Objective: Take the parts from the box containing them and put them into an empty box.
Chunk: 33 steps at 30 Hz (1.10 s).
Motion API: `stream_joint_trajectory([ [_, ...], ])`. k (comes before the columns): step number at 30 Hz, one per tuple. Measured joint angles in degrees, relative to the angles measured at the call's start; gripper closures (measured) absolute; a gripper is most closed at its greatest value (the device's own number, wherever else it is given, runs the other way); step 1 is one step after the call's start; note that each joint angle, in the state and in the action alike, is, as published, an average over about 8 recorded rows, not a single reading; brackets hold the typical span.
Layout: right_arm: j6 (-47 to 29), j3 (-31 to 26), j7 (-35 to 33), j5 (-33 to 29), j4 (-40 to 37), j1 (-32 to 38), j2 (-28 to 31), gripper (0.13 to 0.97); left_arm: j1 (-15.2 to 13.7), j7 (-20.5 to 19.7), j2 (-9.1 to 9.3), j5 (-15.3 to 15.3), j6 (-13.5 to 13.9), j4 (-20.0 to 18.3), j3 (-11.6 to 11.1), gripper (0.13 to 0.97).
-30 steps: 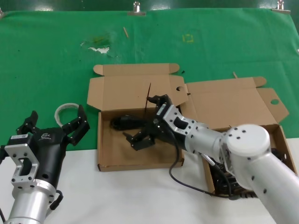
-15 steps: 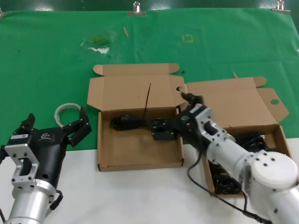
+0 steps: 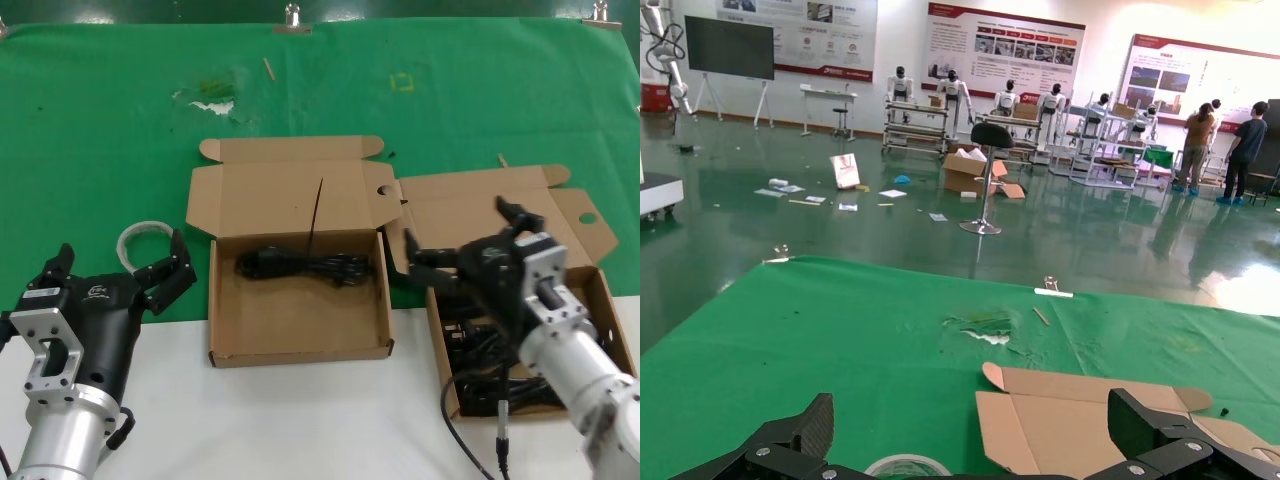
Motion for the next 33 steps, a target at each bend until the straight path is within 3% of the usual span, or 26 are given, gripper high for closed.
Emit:
stream_joint_trajectory([
  [13,7.39,7.01,4.39,1.34,12.95,-10.6,2.54,0.129,0.0,0.0,0.0,0.0,0.0,0.0,0.0,0.132],
  [33,7.82,7.42,4.64,1.42,13.7,-11.22,2.69,0.129,0.0,0.0,0.0,0.0,0.0,0.0,0.0,0.132],
])
